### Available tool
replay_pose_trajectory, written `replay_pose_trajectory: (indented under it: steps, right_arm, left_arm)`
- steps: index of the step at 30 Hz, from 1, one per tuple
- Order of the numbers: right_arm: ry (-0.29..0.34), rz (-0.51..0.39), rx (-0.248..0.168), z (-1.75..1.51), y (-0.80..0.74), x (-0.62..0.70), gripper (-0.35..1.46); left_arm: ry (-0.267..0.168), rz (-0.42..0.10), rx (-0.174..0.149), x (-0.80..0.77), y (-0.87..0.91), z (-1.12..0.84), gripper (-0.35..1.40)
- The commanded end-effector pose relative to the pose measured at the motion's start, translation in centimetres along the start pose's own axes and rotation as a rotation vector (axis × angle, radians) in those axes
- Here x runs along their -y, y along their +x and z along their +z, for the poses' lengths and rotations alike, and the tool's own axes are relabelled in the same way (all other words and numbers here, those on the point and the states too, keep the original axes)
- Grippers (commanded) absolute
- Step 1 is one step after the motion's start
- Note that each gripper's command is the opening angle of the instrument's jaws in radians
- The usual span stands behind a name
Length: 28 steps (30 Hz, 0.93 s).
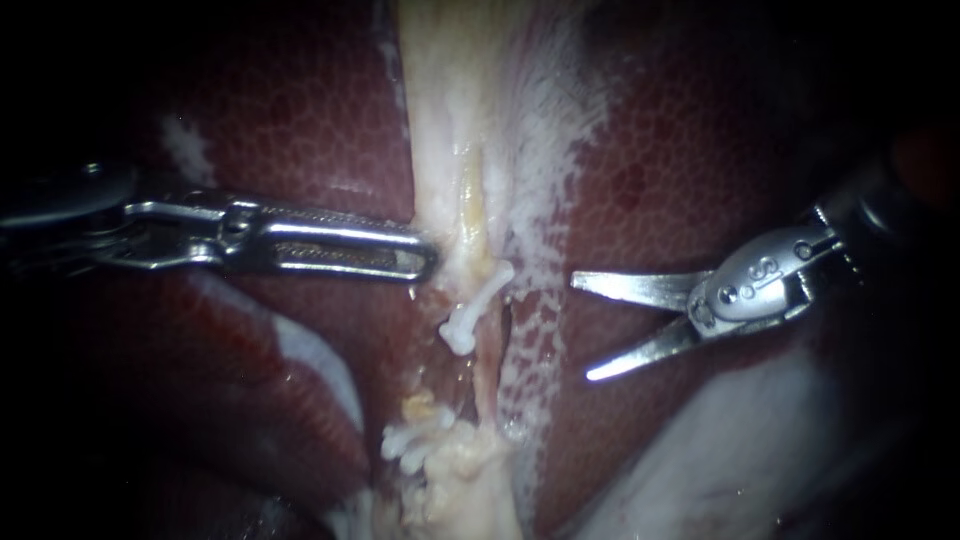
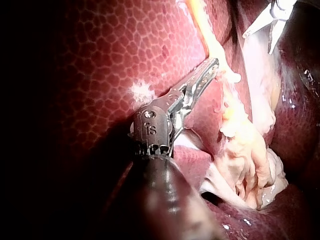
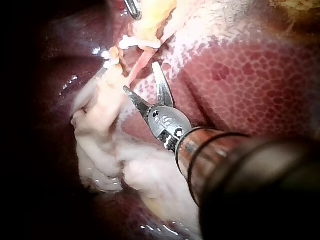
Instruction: Go back from the cut left tube
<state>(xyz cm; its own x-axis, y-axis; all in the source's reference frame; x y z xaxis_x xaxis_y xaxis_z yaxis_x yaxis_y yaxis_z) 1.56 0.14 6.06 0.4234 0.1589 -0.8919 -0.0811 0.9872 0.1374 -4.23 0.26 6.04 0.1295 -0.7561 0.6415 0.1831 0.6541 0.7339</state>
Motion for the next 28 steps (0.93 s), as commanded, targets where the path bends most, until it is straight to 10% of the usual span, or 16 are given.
replay_pose_trajectory:
  steps: [1, 28]
  right_arm:
    - [0.000, 0.001, 0.000, 0.00, 0.00, 0.00, 1.43]
    - [-0.001, -0.005, 0.001, -0.01, -0.02, -0.01, 1.43]
  left_arm:
    - [-0.001, 0.001, 0.000, 0.01, 0.01, 0.00, -0.35]
    - [-0.004, -0.003, -0.005, 0.01, 0.03, 0.02, -0.35]
